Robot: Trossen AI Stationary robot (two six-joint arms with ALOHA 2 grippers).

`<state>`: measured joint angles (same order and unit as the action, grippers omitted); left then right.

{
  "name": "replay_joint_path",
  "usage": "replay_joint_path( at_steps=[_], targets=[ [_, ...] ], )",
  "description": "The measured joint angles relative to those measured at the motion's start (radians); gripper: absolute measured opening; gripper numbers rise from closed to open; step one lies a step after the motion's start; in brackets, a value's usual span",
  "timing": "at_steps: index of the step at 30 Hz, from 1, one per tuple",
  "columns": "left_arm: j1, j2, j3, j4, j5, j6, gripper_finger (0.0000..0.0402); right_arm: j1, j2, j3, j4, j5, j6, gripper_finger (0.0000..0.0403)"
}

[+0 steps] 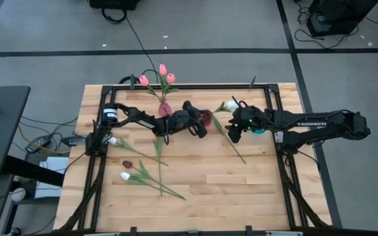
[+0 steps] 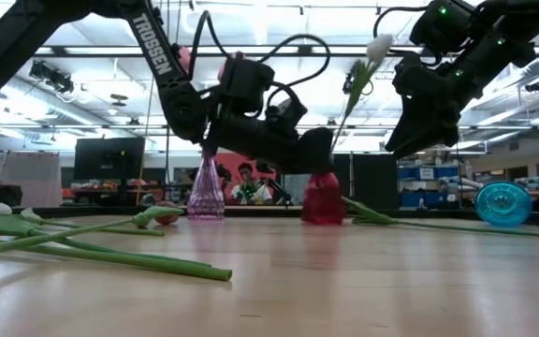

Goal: Sort flowers into vase by color
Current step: Move the red vase to the top center of the table

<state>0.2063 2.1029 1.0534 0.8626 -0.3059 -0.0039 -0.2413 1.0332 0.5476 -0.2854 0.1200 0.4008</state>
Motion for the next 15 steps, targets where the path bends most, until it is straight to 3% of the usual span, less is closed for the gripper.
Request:
replay_joint_path(
  at_steps=[8,15],
  targets=[
    [0.047,-0.004,-0.040,0.018,-0.108,-0.015,0.0133,0.000,0.000,0.000,-0.002,-0.007,0.015,0.0191],
    [0.070,-0.005,-0.064,0.010,-0.217,-0.025,0.0185,0.000,0.000,0.000,-0.022,-0.009,0.010,0.0191]
  ],
)
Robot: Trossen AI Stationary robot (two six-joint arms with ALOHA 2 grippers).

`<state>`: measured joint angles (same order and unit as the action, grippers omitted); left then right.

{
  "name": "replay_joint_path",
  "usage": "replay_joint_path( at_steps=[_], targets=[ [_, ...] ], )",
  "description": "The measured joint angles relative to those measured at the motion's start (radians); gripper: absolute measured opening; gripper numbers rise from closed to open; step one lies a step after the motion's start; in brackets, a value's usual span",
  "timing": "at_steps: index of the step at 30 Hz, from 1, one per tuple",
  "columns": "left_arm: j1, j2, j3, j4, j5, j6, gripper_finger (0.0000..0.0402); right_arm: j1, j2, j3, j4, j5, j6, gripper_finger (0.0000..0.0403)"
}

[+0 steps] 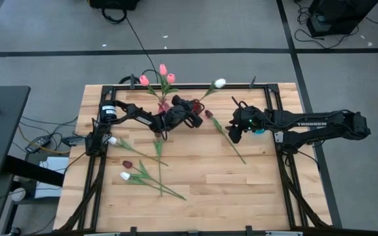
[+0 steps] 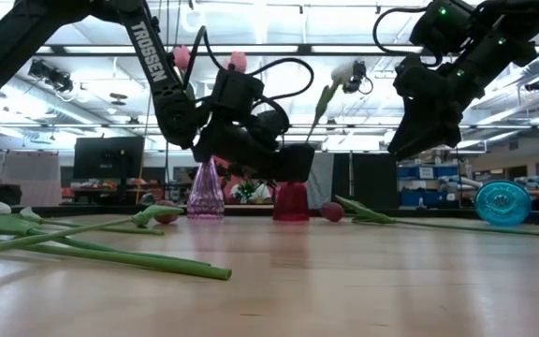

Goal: Sort flowers into vase by color
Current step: Move the red vase to the top center of the table, then move the blue vase to the center of the table

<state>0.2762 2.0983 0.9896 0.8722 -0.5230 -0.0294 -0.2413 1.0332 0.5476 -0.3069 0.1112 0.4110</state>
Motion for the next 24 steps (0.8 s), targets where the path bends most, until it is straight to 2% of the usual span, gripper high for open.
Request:
replay_joint_path(
  at_steps=[8,17,24],
  targets=[
    [-0.006,-0.006,-0.008,-0.011,-0.048,-0.001,0.0198,0.000,0.000,0.000,-0.002,0.000,-0.002,0.0191],
    [-0.079,-0.091,-0.029,-0.099,-0.112,-0.020,0.0255,0.000,0.000,0.000,-0.028,-0.001,0.003,0.0191],
    [-0.142,-0.152,-0.105,-0.084,-0.157,-0.055,0.0275,0.000,0.000,0.081,-0.229,0.054,0.005,0.0191]
  ],
)
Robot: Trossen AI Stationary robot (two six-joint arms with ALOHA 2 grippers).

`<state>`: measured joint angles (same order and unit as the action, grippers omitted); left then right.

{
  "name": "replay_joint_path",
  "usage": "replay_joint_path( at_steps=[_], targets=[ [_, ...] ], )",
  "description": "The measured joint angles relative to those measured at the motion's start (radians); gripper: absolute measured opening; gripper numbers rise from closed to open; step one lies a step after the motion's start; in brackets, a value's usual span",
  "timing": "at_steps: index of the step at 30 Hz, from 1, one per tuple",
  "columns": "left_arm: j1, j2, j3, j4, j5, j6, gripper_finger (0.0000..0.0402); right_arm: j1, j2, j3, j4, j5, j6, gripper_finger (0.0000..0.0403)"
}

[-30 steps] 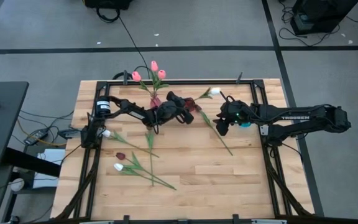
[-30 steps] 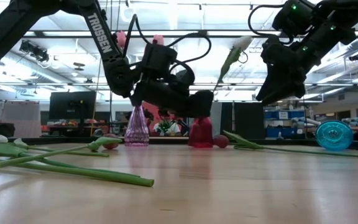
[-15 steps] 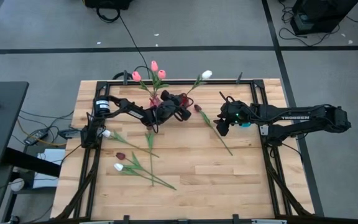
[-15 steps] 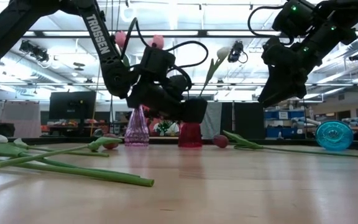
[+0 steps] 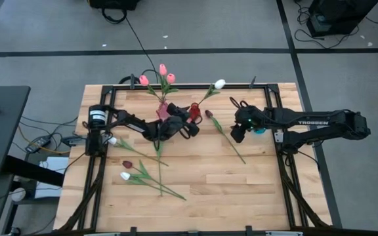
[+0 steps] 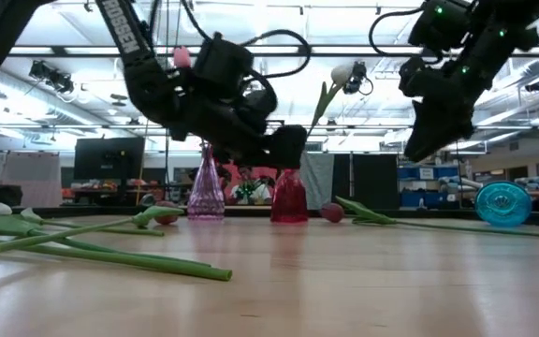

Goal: Sort flowers into vase by color
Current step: Move the blue vase to the center of the table

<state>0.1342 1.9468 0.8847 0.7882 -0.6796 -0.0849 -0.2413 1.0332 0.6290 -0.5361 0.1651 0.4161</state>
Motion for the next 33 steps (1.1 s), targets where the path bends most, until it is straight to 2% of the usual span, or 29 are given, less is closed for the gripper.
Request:
replay_joint_path(
  at_steps=[4,9,16,22,26,33],
  targets=[
    [-0.054,-0.053,-0.053,0.001,-0.006,-0.003,0.0275,0.009,0.010,0.097,-0.188,0.039,-0.058,0.0191],
    [-0.136,-0.139,-0.120,0.002,0.053,0.014,0.0272,0.054,0.065,0.166,-0.370,0.071,-0.234,0.0190],
    [-0.229,-0.277,-0.247,0.012,0.114,0.048,0.0255,0.180,0.252,0.174,-0.559,0.125,-0.467,0.0183],
    [-0.272,-0.359,-0.327,0.025,0.117,0.056,0.0249,0.262,0.393,0.174,-0.666,0.229,-0.546,0.0185],
    [-0.274,-0.374,-0.350,0.031,0.115,0.057,0.0249,0.295,0.434,0.175,-0.691,0.236,-0.626,0.0201],
    [-0.272,-0.371,-0.355,0.029,0.114,0.058,0.0249,0.305,0.469,0.175,-0.692,0.266,-0.776,0.0260]
  ],
)
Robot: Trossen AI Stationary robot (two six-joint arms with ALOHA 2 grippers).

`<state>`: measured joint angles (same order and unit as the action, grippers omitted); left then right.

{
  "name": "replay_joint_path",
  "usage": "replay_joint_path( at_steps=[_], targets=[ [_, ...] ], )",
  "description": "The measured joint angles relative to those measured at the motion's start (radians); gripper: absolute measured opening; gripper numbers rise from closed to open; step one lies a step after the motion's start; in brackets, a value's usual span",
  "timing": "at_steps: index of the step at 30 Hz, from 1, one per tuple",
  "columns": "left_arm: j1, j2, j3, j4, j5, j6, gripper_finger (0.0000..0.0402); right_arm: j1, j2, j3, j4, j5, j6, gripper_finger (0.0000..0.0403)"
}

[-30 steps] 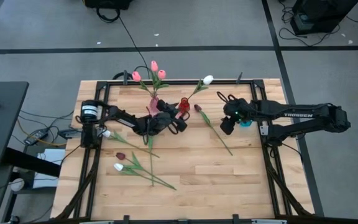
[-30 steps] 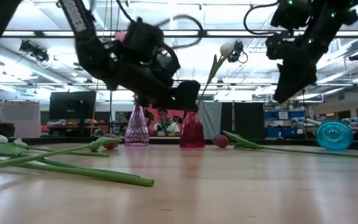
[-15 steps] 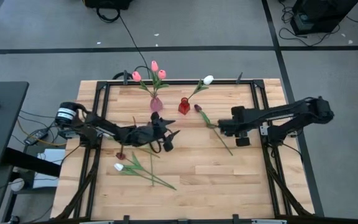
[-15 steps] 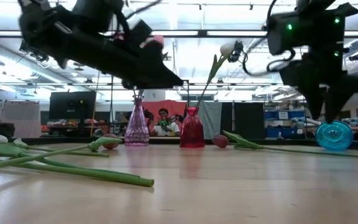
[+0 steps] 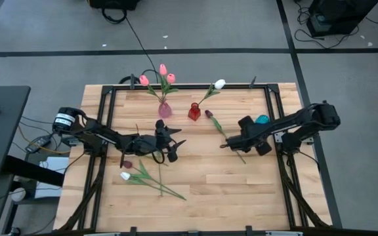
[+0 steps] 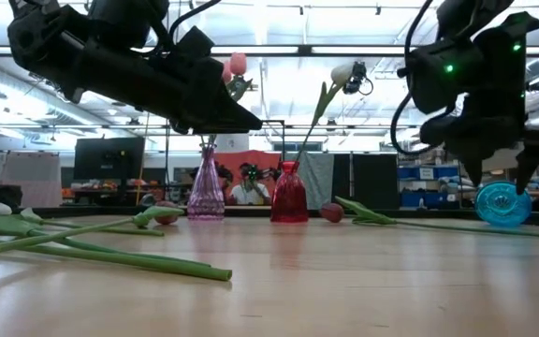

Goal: Sort flowers into vase by color
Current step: Move the blue vase to the center of the table

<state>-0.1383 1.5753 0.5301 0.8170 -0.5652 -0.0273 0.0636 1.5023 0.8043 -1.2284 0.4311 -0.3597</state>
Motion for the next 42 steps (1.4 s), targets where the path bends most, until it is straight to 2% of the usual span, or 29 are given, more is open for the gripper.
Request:
replay_joint_path(
  at_steps=[6,15,22,25,28,36,39,42],
  targets=[
    [0.000,0.001,0.000,0.000,0.000,0.000,0.0249,-0.001,0.087,0.000,0.002,0.016,-0.044,0.0285],
    [0.000,0.001,0.000,0.000,-0.001,0.024,0.0249,-0.013,0.245,0.000,-0.039,0.042,-0.037,0.0258],
    [0.000,0.001,0.000,-0.001,-0.001,0.027,0.0249,-0.046,0.310,-0.002,-0.038,0.074,-0.037,0.0208],
    [0.000,0.001,0.001,-0.002,-0.001,0.027,0.0249,-0.048,0.313,-0.003,-0.037,0.126,-0.042,0.0183],
    [0.000,0.001,0.001,-0.006,-0.001,0.037,0.0249,-0.048,0.306,-0.003,-0.034,0.133,-0.053,0.0154],
    [0.000,0.001,0.001,-0.008,-0.010,0.050,0.0249,-0.047,0.302,0.000,-0.042,0.136,-0.053,0.0051],
    [0.000,0.001,0.001,-0.008,-0.013,0.050,0.0249,-0.047,0.302,0.039,-0.070,0.129,-0.024,0.0012],
    [0.000,0.001,0.001,-0.008,-0.029,0.050,0.0249,-0.046,0.301,0.103,-0.102,0.120,0.005,0.0012]
  ],
)
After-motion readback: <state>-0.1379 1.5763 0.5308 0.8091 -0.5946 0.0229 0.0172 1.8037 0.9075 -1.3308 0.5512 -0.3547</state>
